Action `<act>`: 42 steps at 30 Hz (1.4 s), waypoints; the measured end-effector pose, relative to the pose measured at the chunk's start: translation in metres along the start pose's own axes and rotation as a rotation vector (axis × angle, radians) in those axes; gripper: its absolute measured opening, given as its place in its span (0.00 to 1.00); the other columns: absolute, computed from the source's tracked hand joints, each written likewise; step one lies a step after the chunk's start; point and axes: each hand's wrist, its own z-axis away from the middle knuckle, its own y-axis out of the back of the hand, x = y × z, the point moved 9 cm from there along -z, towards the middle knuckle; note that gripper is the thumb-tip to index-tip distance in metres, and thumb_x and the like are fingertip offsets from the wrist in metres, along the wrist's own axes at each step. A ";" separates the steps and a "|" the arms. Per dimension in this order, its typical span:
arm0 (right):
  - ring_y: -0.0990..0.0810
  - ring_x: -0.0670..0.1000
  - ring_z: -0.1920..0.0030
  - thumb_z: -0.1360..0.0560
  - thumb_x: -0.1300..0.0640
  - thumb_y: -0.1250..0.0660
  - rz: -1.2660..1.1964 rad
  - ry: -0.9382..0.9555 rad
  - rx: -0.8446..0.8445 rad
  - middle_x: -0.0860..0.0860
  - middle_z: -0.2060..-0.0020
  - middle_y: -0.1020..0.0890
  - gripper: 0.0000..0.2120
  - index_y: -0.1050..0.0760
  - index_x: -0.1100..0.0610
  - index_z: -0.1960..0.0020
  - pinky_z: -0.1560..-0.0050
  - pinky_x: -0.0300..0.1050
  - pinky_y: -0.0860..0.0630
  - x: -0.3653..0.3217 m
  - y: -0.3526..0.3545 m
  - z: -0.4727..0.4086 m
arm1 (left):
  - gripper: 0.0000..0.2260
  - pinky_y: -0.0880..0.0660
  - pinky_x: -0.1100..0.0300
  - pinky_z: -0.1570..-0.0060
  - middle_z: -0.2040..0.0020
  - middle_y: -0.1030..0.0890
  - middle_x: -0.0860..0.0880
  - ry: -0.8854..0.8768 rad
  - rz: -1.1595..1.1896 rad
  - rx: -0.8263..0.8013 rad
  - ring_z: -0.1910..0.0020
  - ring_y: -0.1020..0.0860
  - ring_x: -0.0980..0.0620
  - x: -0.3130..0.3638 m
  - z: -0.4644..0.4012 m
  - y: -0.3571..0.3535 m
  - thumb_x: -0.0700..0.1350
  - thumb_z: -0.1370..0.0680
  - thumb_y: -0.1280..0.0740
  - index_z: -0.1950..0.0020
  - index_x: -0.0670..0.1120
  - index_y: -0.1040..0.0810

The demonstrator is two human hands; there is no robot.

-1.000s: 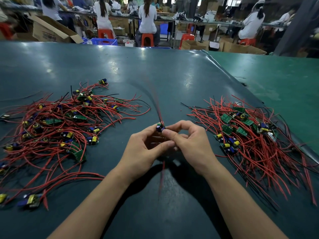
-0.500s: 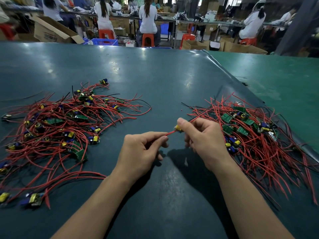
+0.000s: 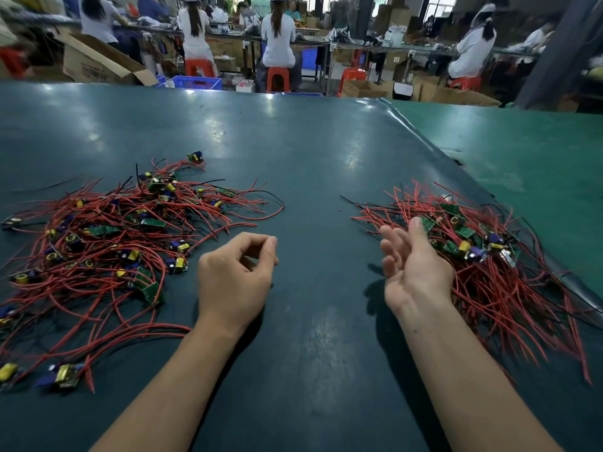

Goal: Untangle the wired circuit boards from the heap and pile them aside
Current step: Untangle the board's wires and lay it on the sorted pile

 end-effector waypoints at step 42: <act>0.30 0.45 0.78 0.20 0.54 0.35 0.476 0.135 -0.399 0.47 0.75 0.22 0.13 0.21 0.58 0.60 0.79 0.35 0.36 0.017 -0.039 0.018 | 0.22 0.38 0.44 0.42 0.37 0.31 0.39 0.302 -0.878 0.098 0.37 0.36 0.38 -0.030 -0.002 0.053 0.39 0.32 0.32 0.38 0.44 0.27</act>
